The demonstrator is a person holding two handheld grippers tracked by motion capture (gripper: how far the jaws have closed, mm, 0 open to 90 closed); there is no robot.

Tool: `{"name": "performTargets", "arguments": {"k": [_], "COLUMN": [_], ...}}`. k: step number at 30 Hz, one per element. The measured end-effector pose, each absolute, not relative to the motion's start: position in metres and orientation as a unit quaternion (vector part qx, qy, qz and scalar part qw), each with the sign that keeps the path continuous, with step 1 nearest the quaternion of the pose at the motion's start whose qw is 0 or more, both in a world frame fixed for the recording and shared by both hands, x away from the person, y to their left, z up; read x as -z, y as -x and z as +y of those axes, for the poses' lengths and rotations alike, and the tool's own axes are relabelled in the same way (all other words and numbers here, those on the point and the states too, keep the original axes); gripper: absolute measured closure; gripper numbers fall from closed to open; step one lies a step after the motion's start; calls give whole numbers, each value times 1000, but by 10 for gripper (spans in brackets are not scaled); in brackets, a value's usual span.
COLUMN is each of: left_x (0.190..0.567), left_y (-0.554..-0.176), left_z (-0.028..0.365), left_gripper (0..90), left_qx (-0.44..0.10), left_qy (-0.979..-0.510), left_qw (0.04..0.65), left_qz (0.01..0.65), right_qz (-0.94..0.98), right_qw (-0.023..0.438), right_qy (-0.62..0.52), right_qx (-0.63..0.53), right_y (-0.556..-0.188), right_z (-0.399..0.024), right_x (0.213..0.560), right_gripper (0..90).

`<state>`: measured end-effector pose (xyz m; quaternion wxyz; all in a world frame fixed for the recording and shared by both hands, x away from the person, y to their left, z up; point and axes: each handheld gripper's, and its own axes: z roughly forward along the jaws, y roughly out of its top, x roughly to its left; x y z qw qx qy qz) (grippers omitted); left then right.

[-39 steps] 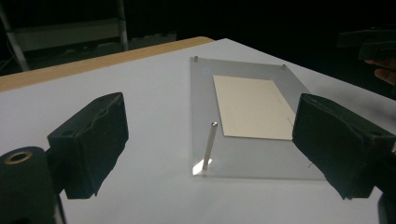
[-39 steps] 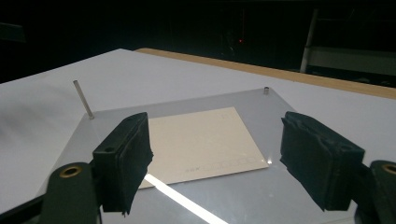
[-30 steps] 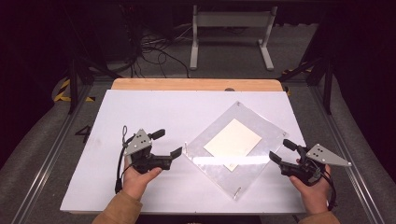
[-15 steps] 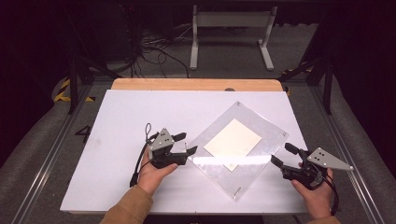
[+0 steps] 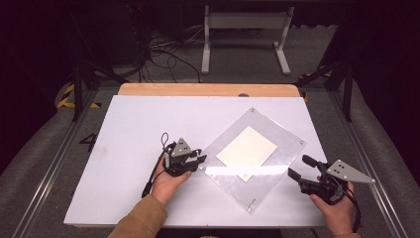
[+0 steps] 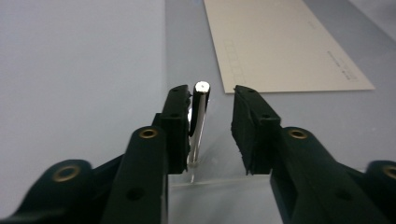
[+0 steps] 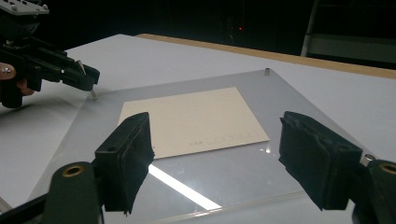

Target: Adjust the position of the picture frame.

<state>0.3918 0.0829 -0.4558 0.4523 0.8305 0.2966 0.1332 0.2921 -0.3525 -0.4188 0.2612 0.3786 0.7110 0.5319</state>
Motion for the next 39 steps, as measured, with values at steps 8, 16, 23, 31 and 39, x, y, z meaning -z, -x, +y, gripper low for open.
{"name": "performTargets", "arguments": {"k": [8, 16, 23, 31, 39], "left_x": [454, 447, 439, 434, 441], "left_y": [-392, -398, -413, -432, -461], "left_z": [85, 86, 88, 88, 89], "left_gripper": [846, 848, 848, 847, 844], "left_qx": [-142, -131, -133, -135, -137], "left_qy": [-839, -846, -842, -832, -822], "left_qw": [430, 426, 425, 428, 425], "left_qz": [302, 293, 304, 327, 353], "right_qz": [713, 715, 723, 736, 738], "right_qw": [260, 256, 247, 234, 232], "right_qy": [-377, -378, -372, -360, -359], "right_qx": [-532, -530, -527, -524, -523], "right_y": [-291, -289, -285, -280, -275], "right_z": [-352, -352, -346, -341, -342], "right_x": [419, 419, 417, 415, 415], "right_gripper": [254, 256, 284, 312, 313]}}
